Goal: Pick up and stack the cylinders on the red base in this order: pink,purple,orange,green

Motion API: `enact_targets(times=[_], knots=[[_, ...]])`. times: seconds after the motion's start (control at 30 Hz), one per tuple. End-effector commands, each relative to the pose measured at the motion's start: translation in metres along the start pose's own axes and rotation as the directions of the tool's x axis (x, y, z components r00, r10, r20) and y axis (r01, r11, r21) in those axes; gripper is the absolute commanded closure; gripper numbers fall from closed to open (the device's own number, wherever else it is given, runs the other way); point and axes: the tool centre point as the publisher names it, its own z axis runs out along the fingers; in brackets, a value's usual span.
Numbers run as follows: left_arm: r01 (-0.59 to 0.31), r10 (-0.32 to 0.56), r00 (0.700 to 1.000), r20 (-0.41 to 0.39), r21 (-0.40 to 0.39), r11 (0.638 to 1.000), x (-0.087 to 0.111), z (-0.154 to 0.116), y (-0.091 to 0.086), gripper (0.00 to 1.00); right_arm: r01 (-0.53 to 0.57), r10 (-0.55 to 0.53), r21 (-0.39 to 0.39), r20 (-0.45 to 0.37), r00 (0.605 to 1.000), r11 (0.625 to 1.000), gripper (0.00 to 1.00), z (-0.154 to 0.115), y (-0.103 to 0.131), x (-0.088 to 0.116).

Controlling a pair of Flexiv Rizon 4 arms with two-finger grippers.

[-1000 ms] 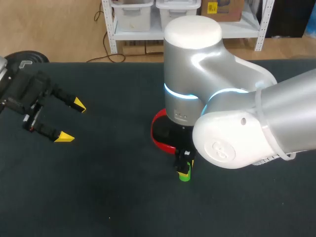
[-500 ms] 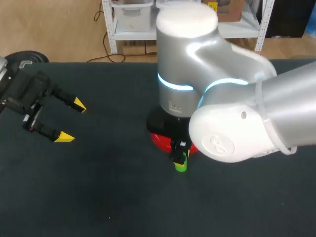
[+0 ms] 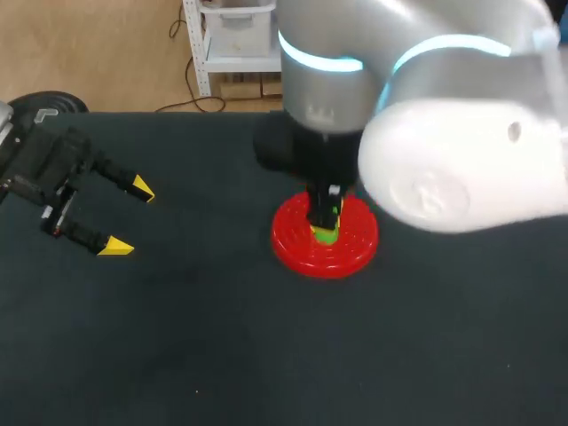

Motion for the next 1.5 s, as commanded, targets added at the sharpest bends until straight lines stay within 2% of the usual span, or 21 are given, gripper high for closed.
enact_targets(times=[0.03, 0.3, 0.6, 0.87, 1.13, 1.5], knots=[[-0.002, 0.002, 1.0, 0.001, -0.001, 1.0, 0.001, 0.0, 0.0, 0.0, 0.01, -0.01, 0.023, -0.029, 1.0, 1.0, 1.0, -0.039, -0.002, -0.013], [-0.002, 0.002, 1.0, 0.001, -0.001, 1.0, 0.001, 0.0, 0.0, 0.0, 0.026, -0.024, 0.067, -0.029, 0.999, 0.997, 1.0, -0.081, -0.022, -0.03], [-0.002, 0.002, 1.0, 0.001, -0.001, 1.0, 0.001, 0.0, 0.0, 0.0, -0.028, 0.032, 0.075, -0.045, 0.998, 0.997, 1.0, -0.107, -0.056, -0.029], [-0.002, 0.002, 1.0, 0.001, -0.001, 1.0, 0.001, 0.0, 0.0, 0.0, -0.069, 0.07, 0.059, -0.03, 0.997, 0.996, 1.0, -0.11, -0.087, -0.027], [-0.002, 0.002, 1.0, 0.001, -0.001, 1.0, 0.001, 0.0, 0.0, 0.0, -0.094, 0.094, 0.008, -0.008, 0.996, 0.996, 1.0, -0.102, -0.117, -0.029], [-0.002, 0.002, 1.0, 0.001, -0.001, 1.0, 0.001, 0.0, 0.0, 0.0, -0.085, 0.084, -0.025, -0.018, 0.996, 0.996, 1.0, -0.093, -0.126, -0.035]])
